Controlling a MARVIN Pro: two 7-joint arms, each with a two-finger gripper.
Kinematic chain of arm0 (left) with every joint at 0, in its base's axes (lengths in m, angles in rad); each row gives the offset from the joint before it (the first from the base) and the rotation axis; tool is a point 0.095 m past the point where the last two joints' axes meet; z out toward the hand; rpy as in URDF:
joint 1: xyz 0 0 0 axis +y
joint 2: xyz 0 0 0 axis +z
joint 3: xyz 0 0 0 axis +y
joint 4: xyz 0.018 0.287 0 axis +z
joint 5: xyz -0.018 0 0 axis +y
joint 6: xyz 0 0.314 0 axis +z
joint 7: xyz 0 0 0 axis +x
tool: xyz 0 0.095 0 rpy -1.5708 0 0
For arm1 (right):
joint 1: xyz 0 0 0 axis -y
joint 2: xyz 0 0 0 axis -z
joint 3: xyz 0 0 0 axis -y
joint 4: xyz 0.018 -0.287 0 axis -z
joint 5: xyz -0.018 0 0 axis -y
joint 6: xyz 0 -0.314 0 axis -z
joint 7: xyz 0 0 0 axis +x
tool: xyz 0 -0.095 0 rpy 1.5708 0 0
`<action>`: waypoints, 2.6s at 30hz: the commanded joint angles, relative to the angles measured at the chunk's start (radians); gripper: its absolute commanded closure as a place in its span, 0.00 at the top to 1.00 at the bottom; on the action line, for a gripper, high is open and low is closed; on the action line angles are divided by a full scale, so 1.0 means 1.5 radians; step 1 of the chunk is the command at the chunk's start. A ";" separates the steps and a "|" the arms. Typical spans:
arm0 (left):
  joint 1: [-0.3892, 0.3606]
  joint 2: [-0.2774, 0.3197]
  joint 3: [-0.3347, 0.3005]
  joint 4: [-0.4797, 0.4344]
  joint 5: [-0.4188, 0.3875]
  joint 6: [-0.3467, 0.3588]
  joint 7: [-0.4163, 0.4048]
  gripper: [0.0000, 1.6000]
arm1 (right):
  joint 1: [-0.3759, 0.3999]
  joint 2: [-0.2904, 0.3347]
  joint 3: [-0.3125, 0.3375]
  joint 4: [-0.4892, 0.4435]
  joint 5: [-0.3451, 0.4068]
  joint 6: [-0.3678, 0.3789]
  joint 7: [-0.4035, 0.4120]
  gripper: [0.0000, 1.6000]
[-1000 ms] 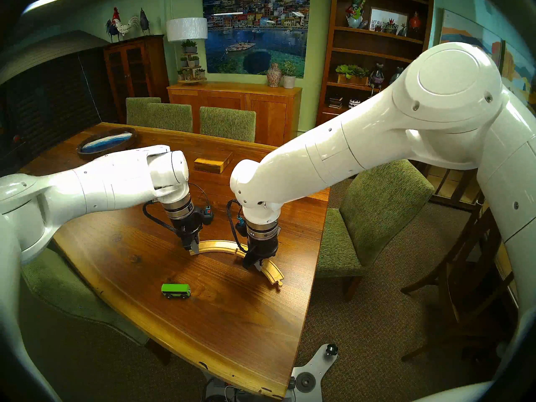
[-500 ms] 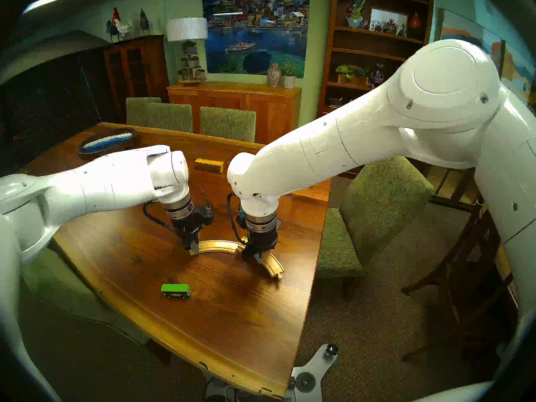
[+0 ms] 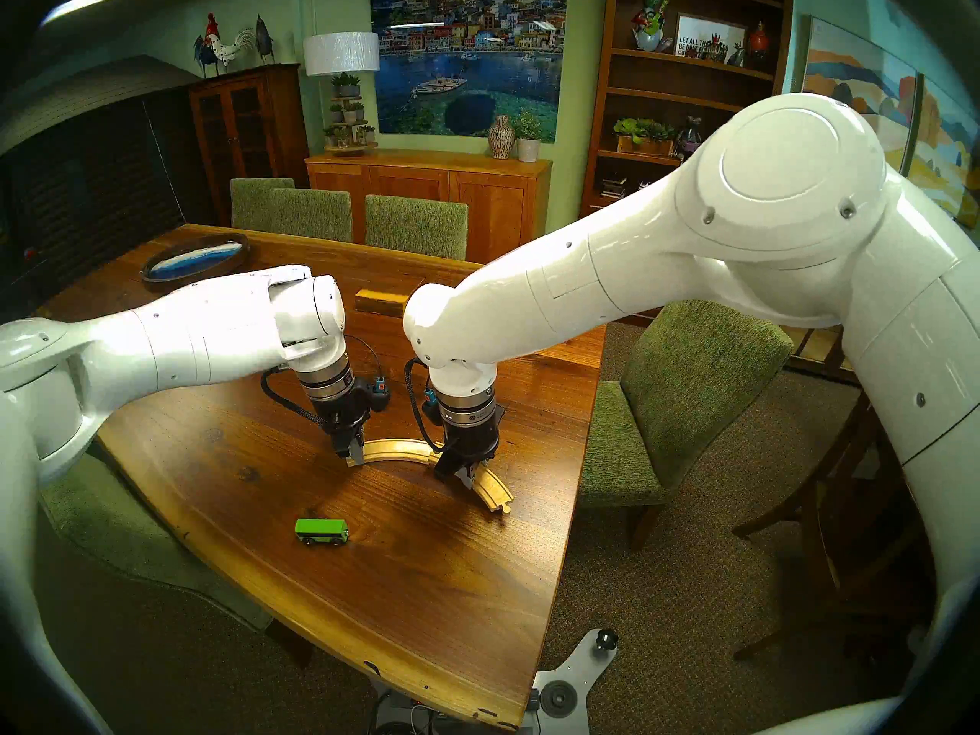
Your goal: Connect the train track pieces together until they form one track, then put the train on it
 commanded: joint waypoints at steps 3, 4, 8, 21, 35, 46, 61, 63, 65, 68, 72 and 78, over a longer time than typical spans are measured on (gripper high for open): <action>-0.013 -0.001 -0.008 0.000 0.000 -0.001 0.000 0.00 | 0.008 -0.006 -0.002 0.027 -0.013 0.005 0.007 0.00; -0.013 -0.001 -0.008 0.000 0.000 -0.001 0.000 0.00 | 0.008 -0.007 -0.003 0.028 -0.013 0.005 0.008 0.00; -0.013 -0.001 -0.009 0.000 0.000 -0.001 0.000 0.00 | 0.006 -0.010 -0.006 0.034 -0.014 0.005 0.013 0.00; -0.012 -0.001 -0.009 0.000 0.001 -0.001 -0.001 0.00 | 0.005 -0.036 -0.040 0.056 -0.008 0.005 0.035 0.00; -0.012 -0.001 -0.010 0.000 0.002 -0.001 -0.001 0.00 | 0.010 -0.068 -0.074 0.076 0.001 0.005 0.064 0.00; -0.012 -0.001 -0.010 0.000 0.002 -0.001 -0.001 0.00 | 0.011 -0.082 -0.088 0.088 0.001 0.005 0.087 0.00; -0.011 -0.001 -0.011 0.000 0.003 -0.001 -0.002 0.00 | 0.013 -0.099 -0.106 0.104 0.009 0.005 0.113 0.89; -0.011 -0.001 -0.011 0.000 0.003 0.000 -0.002 0.00 | 0.013 -0.101 -0.108 0.106 0.009 0.005 0.116 1.00; -0.011 -0.001 -0.011 0.000 0.003 0.000 -0.002 0.00 | 0.013 -0.102 -0.111 0.107 0.009 0.005 0.119 1.00; -0.011 -0.001 -0.011 0.000 0.003 0.000 -0.002 0.00 | 0.015 -0.103 -0.113 0.106 0.010 0.005 0.121 1.00; -0.011 -0.001 -0.011 0.000 0.003 0.000 -0.002 0.00 | 0.031 -0.100 -0.114 0.092 0.015 0.005 0.121 1.00; -0.011 -0.001 -0.012 0.000 0.003 0.000 -0.002 0.00 | 0.073 -0.093 -0.115 0.056 0.026 0.005 0.111 1.00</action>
